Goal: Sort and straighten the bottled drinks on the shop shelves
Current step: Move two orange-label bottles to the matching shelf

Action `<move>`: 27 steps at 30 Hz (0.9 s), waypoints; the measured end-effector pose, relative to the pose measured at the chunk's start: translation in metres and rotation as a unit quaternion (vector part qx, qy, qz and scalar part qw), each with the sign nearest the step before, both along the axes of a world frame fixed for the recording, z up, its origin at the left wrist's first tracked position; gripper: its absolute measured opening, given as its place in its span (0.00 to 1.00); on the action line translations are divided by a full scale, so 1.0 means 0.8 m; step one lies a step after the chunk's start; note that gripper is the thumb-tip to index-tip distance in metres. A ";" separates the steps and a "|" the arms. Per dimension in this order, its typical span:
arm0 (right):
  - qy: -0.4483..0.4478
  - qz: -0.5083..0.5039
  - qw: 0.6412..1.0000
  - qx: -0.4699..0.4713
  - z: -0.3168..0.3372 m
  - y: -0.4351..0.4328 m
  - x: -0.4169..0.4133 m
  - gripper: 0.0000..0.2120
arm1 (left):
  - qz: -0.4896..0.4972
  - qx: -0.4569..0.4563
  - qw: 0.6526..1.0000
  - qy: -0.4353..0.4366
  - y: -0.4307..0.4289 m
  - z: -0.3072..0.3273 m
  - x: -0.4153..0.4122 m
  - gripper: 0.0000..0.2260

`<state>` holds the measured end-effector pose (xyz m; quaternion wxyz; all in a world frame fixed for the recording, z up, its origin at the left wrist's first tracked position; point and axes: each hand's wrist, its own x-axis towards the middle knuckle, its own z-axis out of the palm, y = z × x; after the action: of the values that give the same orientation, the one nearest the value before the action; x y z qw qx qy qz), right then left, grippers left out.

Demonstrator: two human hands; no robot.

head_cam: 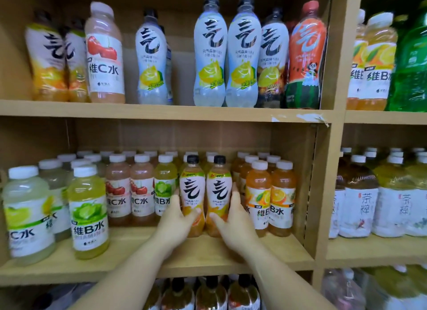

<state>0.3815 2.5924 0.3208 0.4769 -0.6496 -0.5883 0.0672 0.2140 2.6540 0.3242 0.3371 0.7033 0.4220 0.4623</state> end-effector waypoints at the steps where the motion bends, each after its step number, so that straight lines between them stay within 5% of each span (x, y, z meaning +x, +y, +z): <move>1: -0.004 -0.002 1.000 -0.007 -0.005 0.001 -0.002 0.46 | 0.011 0.005 1.000 0.012 0.000 -0.001 0.002 0.34; 6: 0.022 -0.001 1.000 0.016 -0.022 0.005 -0.002 0.44 | 0.034 0.026 0.998 0.039 0.000 -0.005 0.007 0.36; 12: 0.048 0.037 0.998 0.020 -0.028 0.002 0.008 0.43 | 0.019 0.007 1.000 -0.002 0.001 -0.015 0.002 0.22; 19: 0.085 0.110 0.990 0.031 -0.023 -0.010 0.016 0.38 | 0.004 0.036 0.998 -0.057 -0.039 -0.018 -0.005 0.27; 27: 0.078 0.251 0.965 0.023 -0.018 -0.024 -0.003 0.46 | 0.045 0.049 0.992 -0.109 -0.106 0.009 -0.058 0.24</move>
<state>0.3794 2.5734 0.3061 0.5041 -0.4629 -0.6946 0.2218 0.1673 2.5691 0.3311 0.3249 0.6444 0.3910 0.5713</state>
